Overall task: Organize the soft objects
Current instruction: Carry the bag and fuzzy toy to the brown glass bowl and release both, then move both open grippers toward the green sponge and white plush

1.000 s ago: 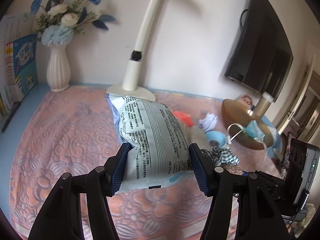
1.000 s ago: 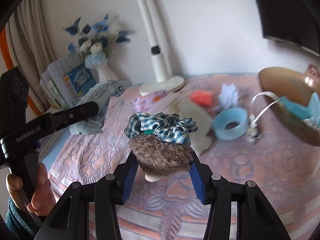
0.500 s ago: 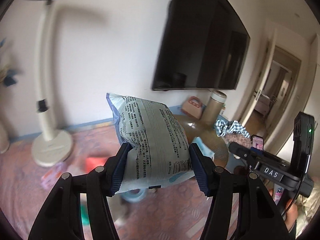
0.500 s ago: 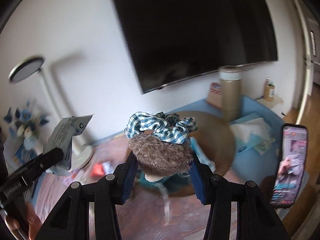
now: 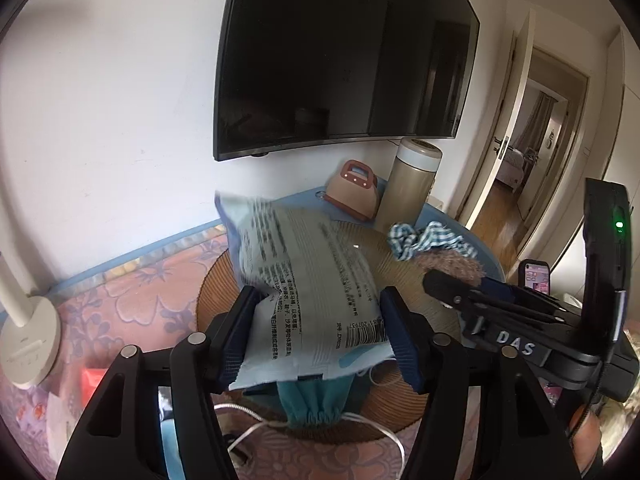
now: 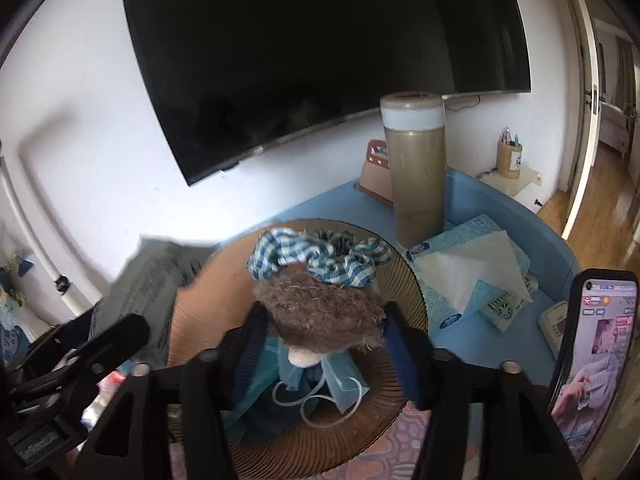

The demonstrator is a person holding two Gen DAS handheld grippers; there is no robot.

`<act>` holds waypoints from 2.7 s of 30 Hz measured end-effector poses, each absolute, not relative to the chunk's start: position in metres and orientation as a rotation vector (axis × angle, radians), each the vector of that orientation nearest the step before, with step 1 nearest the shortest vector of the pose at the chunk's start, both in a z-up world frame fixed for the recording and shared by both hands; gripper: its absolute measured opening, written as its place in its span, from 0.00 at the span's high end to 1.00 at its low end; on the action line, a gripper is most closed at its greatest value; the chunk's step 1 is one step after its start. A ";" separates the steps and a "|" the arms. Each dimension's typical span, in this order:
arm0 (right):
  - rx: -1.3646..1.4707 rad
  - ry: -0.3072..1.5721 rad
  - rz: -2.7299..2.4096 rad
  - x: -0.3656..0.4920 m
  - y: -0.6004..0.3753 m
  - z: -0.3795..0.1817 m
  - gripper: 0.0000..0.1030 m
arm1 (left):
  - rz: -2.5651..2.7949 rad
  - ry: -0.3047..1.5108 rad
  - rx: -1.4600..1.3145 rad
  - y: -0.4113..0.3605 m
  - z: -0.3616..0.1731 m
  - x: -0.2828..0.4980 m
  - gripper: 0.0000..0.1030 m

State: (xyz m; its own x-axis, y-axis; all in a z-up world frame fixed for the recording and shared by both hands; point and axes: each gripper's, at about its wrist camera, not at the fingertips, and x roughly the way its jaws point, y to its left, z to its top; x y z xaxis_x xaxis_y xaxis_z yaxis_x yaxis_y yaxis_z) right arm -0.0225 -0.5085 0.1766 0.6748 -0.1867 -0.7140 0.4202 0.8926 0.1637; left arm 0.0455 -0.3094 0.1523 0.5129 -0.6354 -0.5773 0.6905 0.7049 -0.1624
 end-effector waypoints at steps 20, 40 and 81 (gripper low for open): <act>0.276 0.673 -0.025 -0.070 -0.369 0.232 0.39 | -0.499 0.492 0.009 -0.091 0.240 -0.031 0.30; 0.158 0.821 0.193 -0.057 -0.239 0.088 0.37 | -0.299 0.723 -0.111 0.003 0.049 -0.026 0.24; 0.116 0.824 0.192 -0.056 -0.232 0.085 0.20 | -0.298 0.708 -0.042 -0.007 0.048 -0.030 0.23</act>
